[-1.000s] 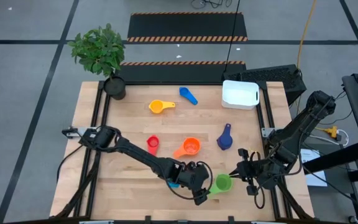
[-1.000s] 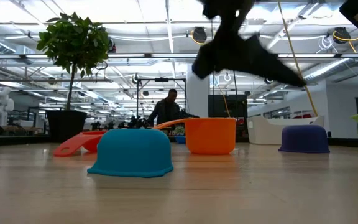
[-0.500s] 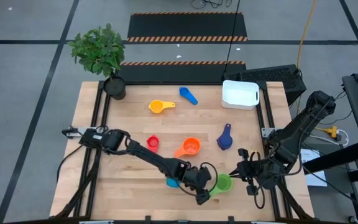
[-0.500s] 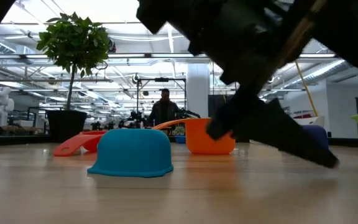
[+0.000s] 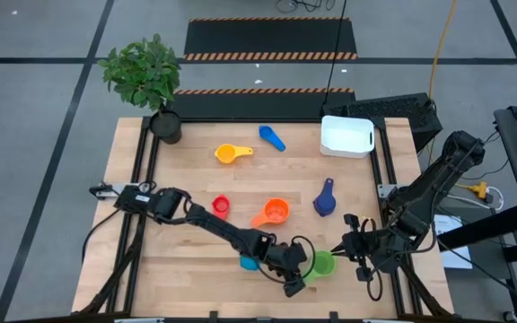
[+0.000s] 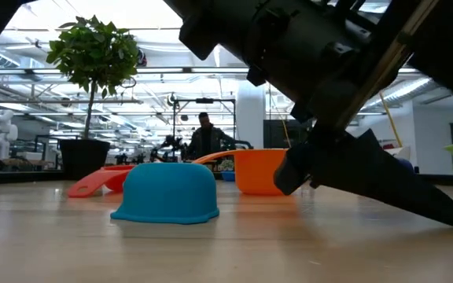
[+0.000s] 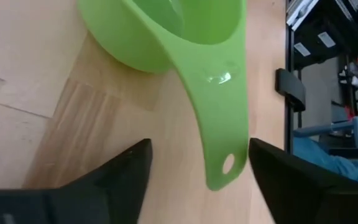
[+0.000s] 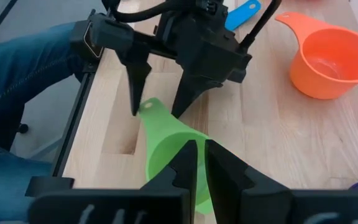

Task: Nest measuring cups in basket
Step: Stack the green measuring cup on top of the orange measuring cup

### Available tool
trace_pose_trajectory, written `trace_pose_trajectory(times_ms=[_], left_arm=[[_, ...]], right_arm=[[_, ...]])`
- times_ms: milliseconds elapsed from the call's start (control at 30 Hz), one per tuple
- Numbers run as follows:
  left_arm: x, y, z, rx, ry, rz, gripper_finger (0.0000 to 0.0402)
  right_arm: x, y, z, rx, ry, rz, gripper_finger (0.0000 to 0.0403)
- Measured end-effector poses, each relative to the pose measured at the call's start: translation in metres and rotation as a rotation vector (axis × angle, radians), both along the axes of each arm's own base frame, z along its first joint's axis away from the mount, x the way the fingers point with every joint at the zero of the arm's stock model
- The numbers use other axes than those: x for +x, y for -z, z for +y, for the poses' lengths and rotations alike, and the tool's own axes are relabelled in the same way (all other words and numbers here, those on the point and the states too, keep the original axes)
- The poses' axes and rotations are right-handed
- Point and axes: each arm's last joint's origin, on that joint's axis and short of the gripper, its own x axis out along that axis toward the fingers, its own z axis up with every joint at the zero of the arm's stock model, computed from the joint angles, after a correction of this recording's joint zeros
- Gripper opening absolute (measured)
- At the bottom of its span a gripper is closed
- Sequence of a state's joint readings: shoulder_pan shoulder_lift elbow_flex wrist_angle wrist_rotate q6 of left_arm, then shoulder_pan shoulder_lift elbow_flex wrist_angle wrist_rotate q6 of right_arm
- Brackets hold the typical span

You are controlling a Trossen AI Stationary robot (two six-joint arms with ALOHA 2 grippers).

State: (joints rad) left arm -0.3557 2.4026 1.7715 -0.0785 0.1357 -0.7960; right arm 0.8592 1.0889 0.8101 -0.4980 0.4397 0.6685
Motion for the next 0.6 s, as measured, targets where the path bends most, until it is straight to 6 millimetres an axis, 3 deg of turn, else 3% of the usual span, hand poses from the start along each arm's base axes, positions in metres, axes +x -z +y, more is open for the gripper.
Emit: trace_pose_trajectory(times_ms=[167, 367, 600], left_arm=[[0.0, 0.001, 0.0, 0.036, 0.048, -0.017, 0.0164], [0.002, 0.0, 0.008, 0.05, 0.104, -0.033, 0.0018], [0.001, -0.011, 0.009, 0.076, 0.125, -0.069, 0.0007]], right_arm=[[0.0, 0.0, 0.0, -0.002, -0.001, 0.0, 0.0025], [0.0, 0.0, 0.0, -0.016, -0.014, -0.004, 0.0025], [0.0, 0.0, 0.0, -0.02, -0.016, -0.005, 0.0025]])
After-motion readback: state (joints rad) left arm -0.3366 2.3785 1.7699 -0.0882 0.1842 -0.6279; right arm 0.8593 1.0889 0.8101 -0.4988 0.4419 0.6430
